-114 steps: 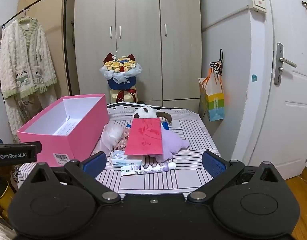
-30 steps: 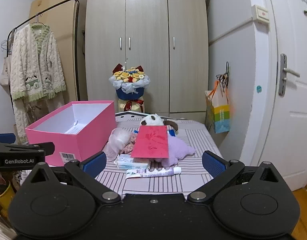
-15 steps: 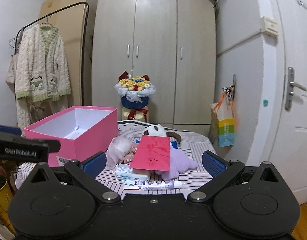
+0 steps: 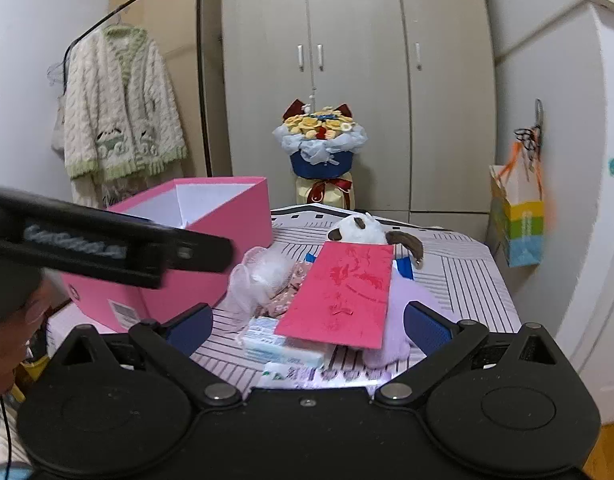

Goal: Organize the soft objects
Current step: 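Close the left gripper on the red envelope's edge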

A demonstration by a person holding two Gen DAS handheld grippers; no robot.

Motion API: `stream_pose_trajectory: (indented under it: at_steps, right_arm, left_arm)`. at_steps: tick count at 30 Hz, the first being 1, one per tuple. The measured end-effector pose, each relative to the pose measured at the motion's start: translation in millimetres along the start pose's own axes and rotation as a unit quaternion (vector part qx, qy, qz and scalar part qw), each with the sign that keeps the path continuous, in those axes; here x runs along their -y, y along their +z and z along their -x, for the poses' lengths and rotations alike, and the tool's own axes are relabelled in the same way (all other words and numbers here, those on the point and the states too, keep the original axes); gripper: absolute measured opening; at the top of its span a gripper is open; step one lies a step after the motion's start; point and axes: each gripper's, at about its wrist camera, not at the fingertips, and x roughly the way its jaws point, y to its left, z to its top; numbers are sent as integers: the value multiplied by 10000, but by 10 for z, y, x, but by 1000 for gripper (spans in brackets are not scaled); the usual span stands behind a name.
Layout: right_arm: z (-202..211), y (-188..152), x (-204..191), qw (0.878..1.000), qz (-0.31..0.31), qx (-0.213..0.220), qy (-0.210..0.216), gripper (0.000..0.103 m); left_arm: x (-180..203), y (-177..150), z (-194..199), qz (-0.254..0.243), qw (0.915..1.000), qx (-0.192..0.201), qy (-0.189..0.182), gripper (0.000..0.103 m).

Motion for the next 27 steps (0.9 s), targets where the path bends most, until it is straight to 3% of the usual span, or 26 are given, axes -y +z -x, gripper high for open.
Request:
stream_pose_trajectory:
  at_steps: [4, 11, 17, 23, 25, 27]
  right_arm:
    - [-279, 12, 106, 9999, 25, -80, 99, 103]
    - [-862, -5, 334, 9974, -422, -493, 320, 103]
    - [-1100, -27, 386, 9954, -510, -726, 357, 103]
    - [-1143, -52, 345, 9965, -304, -743, 220, 103]
    - [-1146, -63, 320, 9970, -218, -730, 166, 102]
    - [-1149, -77, 296, 9974, -133, -708, 37, 95]
  left_arm:
    - [-54, 54, -425, 172, 9979, -492, -385, 77]
    - [-142, 83, -987, 409, 9939, -910, -461, 63]
    - [-168, 78, -1250, 426, 9927, -1036, -437, 56]
    - [-190, -26, -1316, 717, 9885, -1119, -723, 51]
    - [-183, -58, -1310, 811, 9878, -1096, -753, 41]
    - [-159, -69, -1315, 800, 9884, -1104, -664, 37]
